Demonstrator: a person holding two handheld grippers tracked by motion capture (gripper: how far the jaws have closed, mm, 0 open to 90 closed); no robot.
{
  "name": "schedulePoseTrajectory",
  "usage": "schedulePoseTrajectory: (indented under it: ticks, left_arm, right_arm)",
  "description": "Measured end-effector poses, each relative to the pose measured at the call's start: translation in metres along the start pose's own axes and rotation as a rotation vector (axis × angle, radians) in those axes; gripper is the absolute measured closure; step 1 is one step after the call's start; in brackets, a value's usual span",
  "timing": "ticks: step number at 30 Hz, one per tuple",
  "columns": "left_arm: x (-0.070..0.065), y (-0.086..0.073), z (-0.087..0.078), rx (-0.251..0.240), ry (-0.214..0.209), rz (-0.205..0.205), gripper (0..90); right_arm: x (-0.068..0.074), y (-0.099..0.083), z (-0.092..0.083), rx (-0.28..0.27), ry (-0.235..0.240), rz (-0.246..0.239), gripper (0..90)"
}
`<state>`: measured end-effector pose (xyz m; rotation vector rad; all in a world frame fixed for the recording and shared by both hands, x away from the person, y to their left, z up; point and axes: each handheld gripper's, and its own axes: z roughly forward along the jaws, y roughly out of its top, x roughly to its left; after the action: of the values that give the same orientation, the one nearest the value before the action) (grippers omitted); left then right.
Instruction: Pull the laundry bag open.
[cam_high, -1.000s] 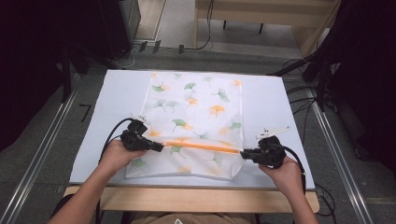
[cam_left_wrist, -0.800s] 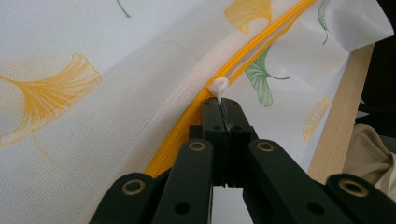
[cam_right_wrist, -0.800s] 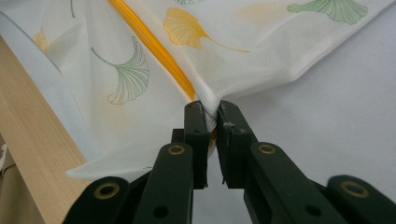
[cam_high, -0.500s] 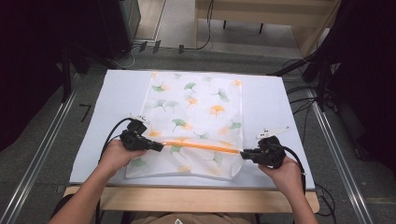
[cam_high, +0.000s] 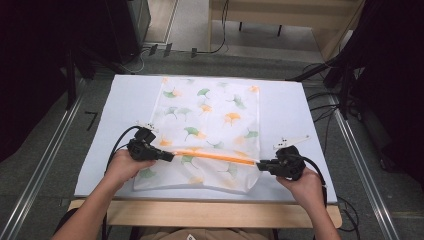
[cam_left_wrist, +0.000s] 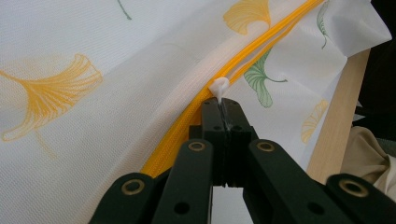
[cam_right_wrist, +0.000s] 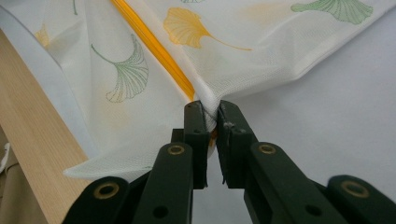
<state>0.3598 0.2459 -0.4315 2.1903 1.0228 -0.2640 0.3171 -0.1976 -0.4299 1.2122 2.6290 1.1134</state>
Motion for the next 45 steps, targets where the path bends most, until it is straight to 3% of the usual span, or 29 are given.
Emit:
schedulePoseTrajectory:
  ticks: [13,36,45]
  left_arm:
    - [0.014,-0.017,-0.026,-0.026,0.047,-0.036,90.0]
    - [0.014,-0.016,-0.025,-0.023,0.062,-0.041,90.0]
    - [0.019,-0.023,-0.034,-0.04,0.074,-0.075,90.0]
  right_arm:
    - [-0.004,0.0,0.0,0.005,-0.006,0.004,85.1]
    - [-0.003,0.0,0.001,0.01,-0.012,0.005,85.0]
    - [-0.003,0.0,0.001,0.008,-0.014,0.001,84.9]
